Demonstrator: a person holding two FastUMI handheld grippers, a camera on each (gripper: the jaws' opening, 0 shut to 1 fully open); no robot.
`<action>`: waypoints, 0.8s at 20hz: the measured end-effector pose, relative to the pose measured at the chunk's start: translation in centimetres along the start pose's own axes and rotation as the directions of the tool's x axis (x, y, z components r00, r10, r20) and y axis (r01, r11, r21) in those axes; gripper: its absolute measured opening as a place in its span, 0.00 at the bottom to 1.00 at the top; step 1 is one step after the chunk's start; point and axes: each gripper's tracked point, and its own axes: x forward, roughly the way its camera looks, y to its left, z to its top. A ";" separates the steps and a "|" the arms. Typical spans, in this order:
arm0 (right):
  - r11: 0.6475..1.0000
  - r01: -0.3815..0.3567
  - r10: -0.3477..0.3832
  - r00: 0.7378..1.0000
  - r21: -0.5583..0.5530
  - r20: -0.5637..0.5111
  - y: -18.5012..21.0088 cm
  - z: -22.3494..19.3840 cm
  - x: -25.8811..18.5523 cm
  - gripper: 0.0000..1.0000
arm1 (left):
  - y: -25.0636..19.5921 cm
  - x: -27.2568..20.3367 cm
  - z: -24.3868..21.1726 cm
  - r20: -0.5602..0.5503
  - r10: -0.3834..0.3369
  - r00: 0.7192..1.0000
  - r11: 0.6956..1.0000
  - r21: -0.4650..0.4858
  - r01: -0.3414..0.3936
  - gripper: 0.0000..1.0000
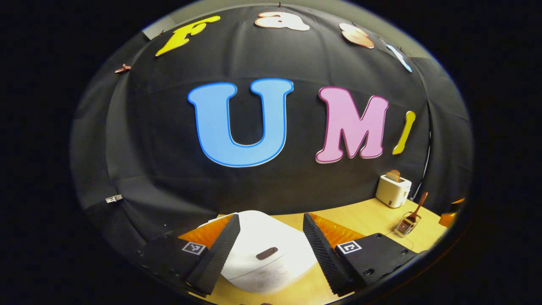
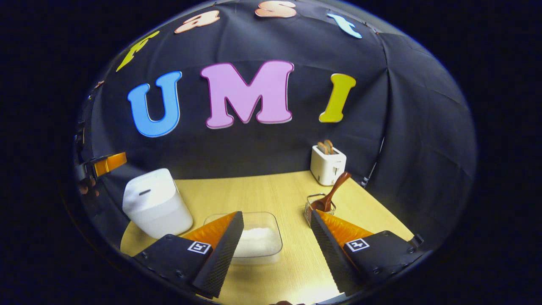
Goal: Close the left gripper, press the button to open the rice cooker; take a wooden spoon from the chopstick holder with the right hand, scoop a spoonful of rice and pour it into the rice cooker, then put the wooden spoon back into the chopstick holder.
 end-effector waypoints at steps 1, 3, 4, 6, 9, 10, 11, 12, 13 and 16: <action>1.000 -0.003 0.003 1.000 0.007 0.024 0.8 0.8 -0.7 0.99 | -0.7 -1.7 0.2 0.009 -0.021 1.000 1.000 -0.009 0.021 0.97; 1.000 -0.005 0.004 0.998 0.013 0.067 1.9 2.0 -2.0 0.99 | -1.5 -4.5 -0.1 0.021 -0.039 0.999 0.999 -0.029 0.039 0.97; 1.000 0.001 -0.002 0.997 0.010 0.080 2.3 2.2 -2.8 0.99 | -1.8 -6.0 -0.4 0.020 -0.047 0.999 0.998 -0.039 0.048 0.97; 1.000 0.013 -0.014 0.995 0.008 0.099 2.7 2.0 -4.4 0.99 | -1.9 -8.7 -1.5 0.014 -0.061 0.998 0.997 -0.043 0.062 0.97; 0.999 0.042 -0.042 0.995 0.004 0.087 2.4 0.0 -6.2 0.99 | -0.9 -11.9 -3.3 0.016 -0.047 0.999 0.997 -0.061 0.047 0.97; 0.999 0.048 -0.048 0.997 0.008 0.066 2.4 -1.1 -6.7 0.99 | -0.6 -12.6 -4.2 0.007 -0.032 0.999 0.997 -0.067 0.033 0.97; 0.999 0.040 -0.041 0.998 0.018 0.037 2.8 -2.4 -7.0 0.99 | -0.5 -13.1 -5.7 -0.015 -0.021 1.000 0.997 -0.077 0.020 0.97; 0.999 0.028 -0.028 1.000 0.029 0.001 3.2 -3.6 -7.0 0.99 | -0.7 -13.4 -7.1 -0.045 -0.023 0.999 0.996 -0.087 0.019 0.98; 0.999 0.020 -0.019 0.999 0.037 -0.031 3.7 -4.7 -7.2 0.99 | -1.4 -13.8 -8.4 -0.079 -0.033 0.996 0.995 -0.096 0.025 0.96; 1.000 -0.003 0.005 0.997 0.026 -0.078 4.6 -6.1 -8.0 0.99 | -2.4 -13.4 -10.0 -0.120 -0.060 0.991 0.995 -0.090 0.049 0.96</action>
